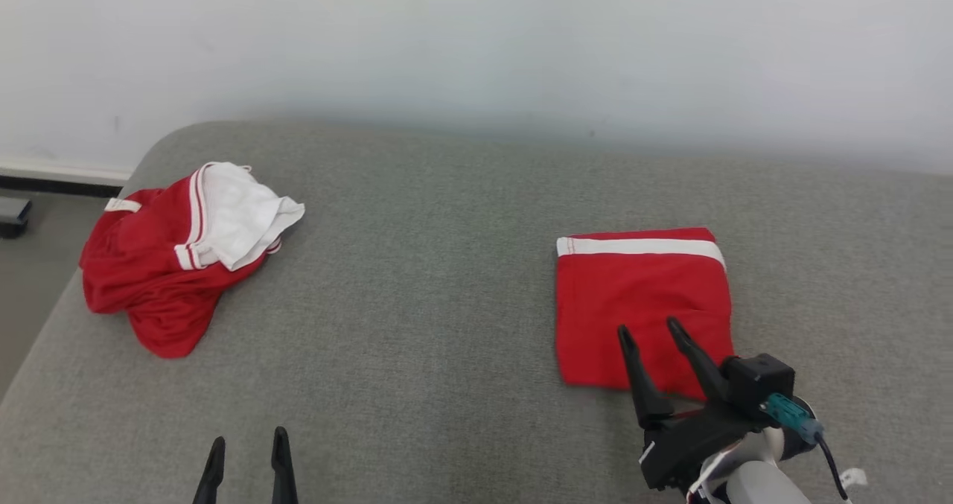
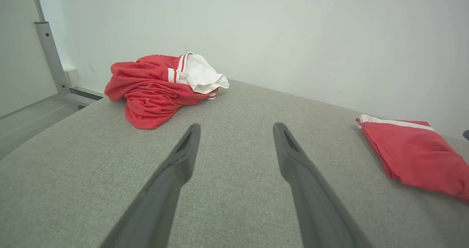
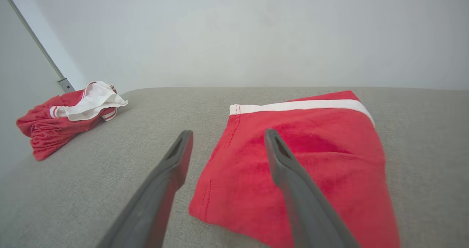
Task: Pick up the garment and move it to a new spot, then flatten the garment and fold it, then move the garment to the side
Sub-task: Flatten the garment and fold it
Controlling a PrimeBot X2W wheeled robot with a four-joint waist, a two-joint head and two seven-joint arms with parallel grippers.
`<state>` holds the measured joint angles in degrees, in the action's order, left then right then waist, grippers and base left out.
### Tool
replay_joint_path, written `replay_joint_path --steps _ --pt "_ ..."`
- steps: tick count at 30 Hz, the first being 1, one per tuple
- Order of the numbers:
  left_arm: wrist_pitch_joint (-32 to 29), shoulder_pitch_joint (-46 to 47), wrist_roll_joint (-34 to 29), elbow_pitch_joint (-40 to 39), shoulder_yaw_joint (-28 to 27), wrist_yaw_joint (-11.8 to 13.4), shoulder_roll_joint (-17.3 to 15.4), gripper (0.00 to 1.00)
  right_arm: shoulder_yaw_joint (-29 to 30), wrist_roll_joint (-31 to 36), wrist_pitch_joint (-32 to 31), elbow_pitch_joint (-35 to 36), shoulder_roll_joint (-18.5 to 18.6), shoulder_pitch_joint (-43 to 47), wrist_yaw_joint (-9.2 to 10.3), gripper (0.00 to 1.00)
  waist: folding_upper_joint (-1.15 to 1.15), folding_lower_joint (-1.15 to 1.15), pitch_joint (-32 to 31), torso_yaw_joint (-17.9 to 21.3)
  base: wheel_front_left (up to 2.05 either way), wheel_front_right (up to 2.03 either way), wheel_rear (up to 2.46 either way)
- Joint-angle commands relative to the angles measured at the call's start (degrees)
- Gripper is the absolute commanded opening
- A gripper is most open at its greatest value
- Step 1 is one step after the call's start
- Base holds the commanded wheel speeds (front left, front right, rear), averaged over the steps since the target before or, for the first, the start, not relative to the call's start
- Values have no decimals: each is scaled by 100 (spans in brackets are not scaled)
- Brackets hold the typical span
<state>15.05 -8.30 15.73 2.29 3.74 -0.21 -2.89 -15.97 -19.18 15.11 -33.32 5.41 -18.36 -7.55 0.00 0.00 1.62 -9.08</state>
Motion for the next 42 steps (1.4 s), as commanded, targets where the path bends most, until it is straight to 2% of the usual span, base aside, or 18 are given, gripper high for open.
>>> replay_joint_path --steps 1,8,18,29,34,42 --pt "17 -87 -22 -18 -26 20 2 100 41 51 2 67 25 85 14 100 0 0 -203 338 0 0 0" --pt "17 -120 -79 -8 -264 -17 2 100 604 319 -117 745 154 629 14 100 0 0 -301 855 0 0 0" --pt "17 -119 -214 211 -540 -78 3 100 849 381 -294 1238 490 1142 14 100 0 0 -501 1360 0 0 0" --pt "17 -114 -300 507 -691 -144 3 100 931 347 -325 1458 585 1478 14 100 0 0 -640 1452 0 0 0" --pt "17 -154 -380 699 -735 -227 2 100 799 237 -272 1333 658 1549 14 100 0 0 -653 1418 0 0 0" --pt "17 -176 -361 757 -758 -205 3 100 764 148 -205 1255 664 1548 14 100 0 0 -624 1392 0 0 0"
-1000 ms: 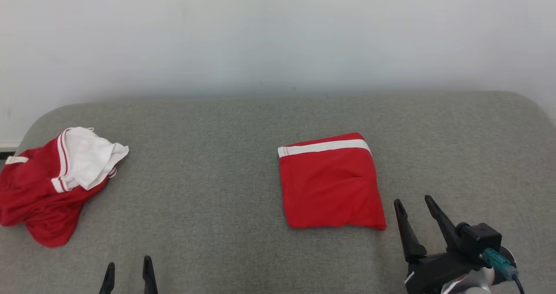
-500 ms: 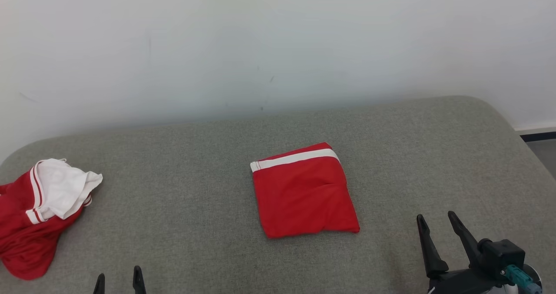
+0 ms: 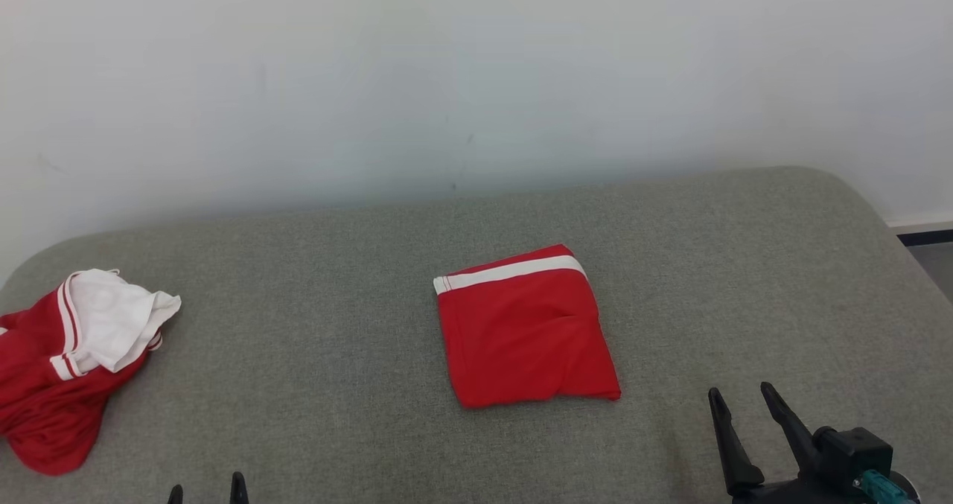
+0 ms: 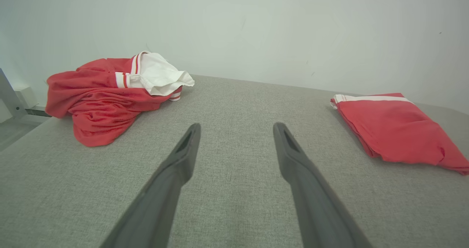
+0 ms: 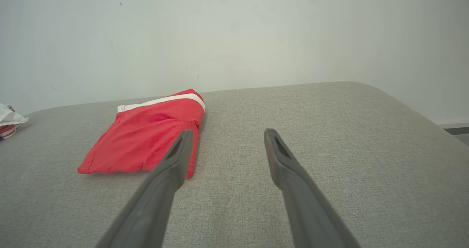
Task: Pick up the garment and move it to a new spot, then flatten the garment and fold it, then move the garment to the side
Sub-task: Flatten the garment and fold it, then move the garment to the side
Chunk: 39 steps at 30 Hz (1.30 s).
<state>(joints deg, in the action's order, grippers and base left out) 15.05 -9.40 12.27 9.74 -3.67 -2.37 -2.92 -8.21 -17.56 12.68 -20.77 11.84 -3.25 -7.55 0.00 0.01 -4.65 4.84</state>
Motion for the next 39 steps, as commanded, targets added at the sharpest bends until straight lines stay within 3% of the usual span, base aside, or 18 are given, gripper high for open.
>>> replay_joint_path --steps 1,17,24,30,39 --pt "17 -65 -4 14 -22 5 5 100 -15 -16 42 -4 19 31 14 100 0 -1 6 -4 0 0 0" --pt "17 43 -40 -15 -50 -27 5 100 -21 -128 58 0 -13 -1 14 100 0 -1 59 -69 0 0 0" --pt "17 44 -38 -71 52 16 5 100 35 -119 -225 30 18 -107 14 100 0 -1 111 -150 0 0 0" --pt "17 106 43 -124 162 46 6 100 103 -299 -1238 69 149 -541 14 100 0 -1 215 -313 0 0 0" --pt "17 287 186 -272 492 90 5 100 230 -801 -3503 216 359 -1448 14 100 0 -1 478 -753 0 0 0"
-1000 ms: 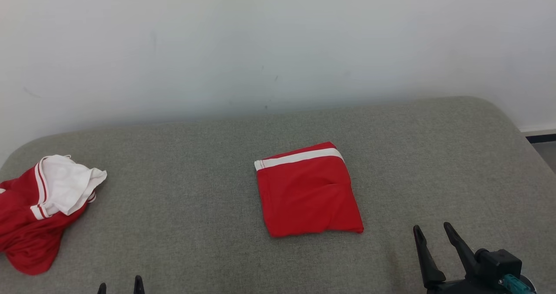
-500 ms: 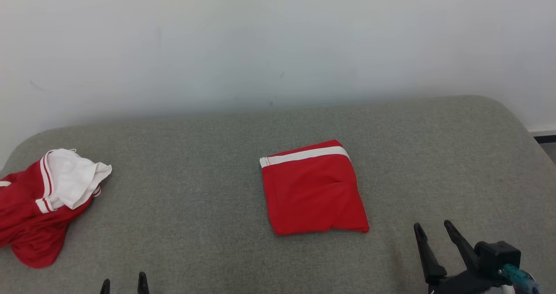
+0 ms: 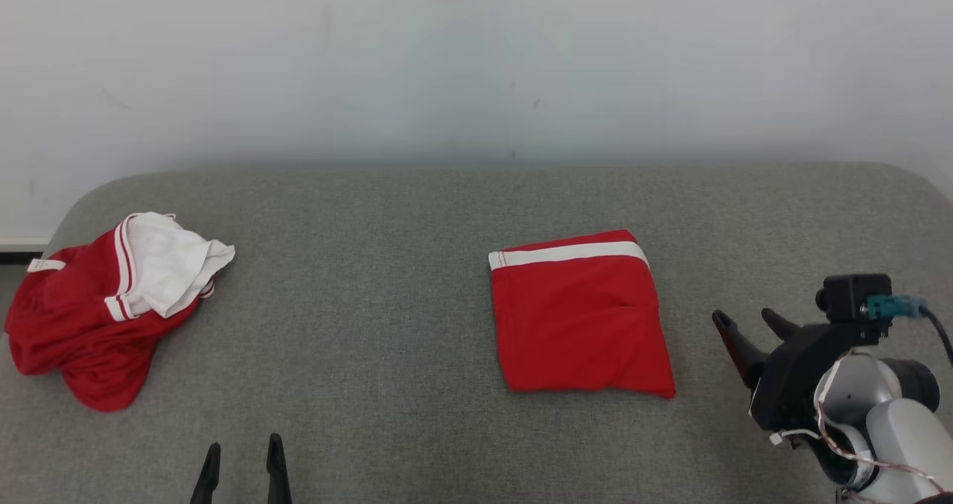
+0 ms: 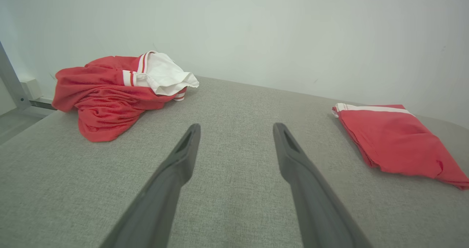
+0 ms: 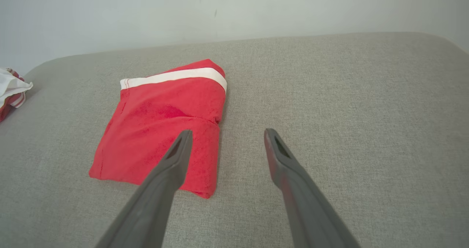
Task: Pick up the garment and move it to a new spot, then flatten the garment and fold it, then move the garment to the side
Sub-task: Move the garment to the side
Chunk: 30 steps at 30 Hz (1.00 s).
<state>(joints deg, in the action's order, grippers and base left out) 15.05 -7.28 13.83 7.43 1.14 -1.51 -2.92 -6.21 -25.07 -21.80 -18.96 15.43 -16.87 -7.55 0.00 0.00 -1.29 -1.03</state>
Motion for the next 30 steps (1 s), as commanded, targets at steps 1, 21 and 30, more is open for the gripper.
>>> replay_joint_path --steps 1,21,30 --pt "17 108 43 -85 54 17 5 100 144 -80 -250 43 -18 -186 14 100 0 0 211 -227 0 0 0" --pt "17 738 140 -480 756 201 6 100 1544 1024 -2764 -184 -529 -1097 14 100 0 0 1369 -1225 0 0 0" --pt "17 852 137 -484 789 215 5 100 1526 1318 -3144 -131 -666 -1027 14 0 0 0 1548 -1113 0 0 0"
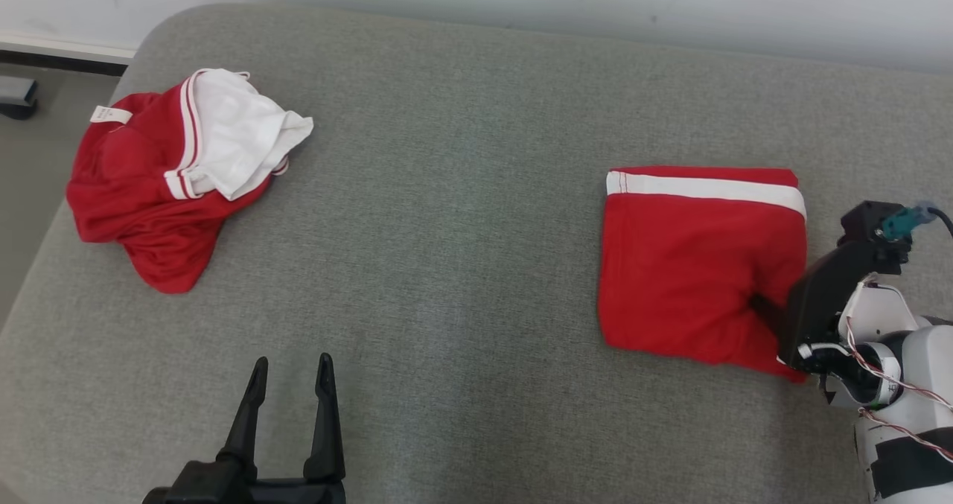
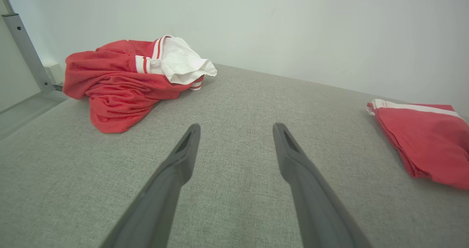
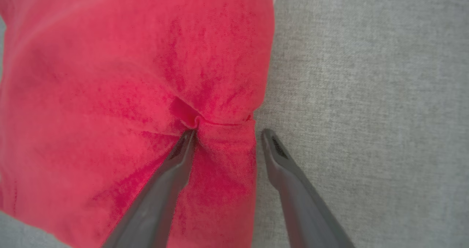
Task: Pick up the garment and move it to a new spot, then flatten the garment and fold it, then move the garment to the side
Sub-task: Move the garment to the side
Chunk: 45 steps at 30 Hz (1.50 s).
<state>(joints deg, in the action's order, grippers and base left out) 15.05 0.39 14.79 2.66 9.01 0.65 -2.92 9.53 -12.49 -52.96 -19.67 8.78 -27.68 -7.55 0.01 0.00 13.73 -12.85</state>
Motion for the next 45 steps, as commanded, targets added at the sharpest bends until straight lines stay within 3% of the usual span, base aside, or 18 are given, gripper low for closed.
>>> replay_joint_path --steps 1,8,12,16,28,38,45 --pt "17 99 24 -15 -10 -4 5 100 -118 81 -11 -38 37 31 14 0 -1 0 69 125 0 0 0" --pt "17 244 -135 -91 -96 -81 5 100 -715 -3 194 58 437 -252 15 0 -1 0 244 741 0 0 0" --pt "17 428 -234 -128 -61 -180 4 100 -1181 -58 546 42 975 -318 15 0 -1 0 338 1187 0 0 0" --pt "17 517 -341 -175 -20 -253 3 100 -1313 -52 874 -76 1346 -343 14 0 -1 0 412 1527 0 0 0" --pt "16 692 -784 -216 -176 -519 -2 100 -1562 41 1928 -670 1942 -639 15 0 -1 0 817 2372 0 0 0" --pt "17 847 -1126 -623 -179 -696 -191 100 -1599 199 3112 -1385 2271 -1201 15 0 -1 0 1295 2887 0 0 0" --pt "17 822 -1310 -1065 -87 -743 -407 100 -1435 451 3988 -1914 2216 -1542 15 0 -1 0 1605 3210 0 0 0"
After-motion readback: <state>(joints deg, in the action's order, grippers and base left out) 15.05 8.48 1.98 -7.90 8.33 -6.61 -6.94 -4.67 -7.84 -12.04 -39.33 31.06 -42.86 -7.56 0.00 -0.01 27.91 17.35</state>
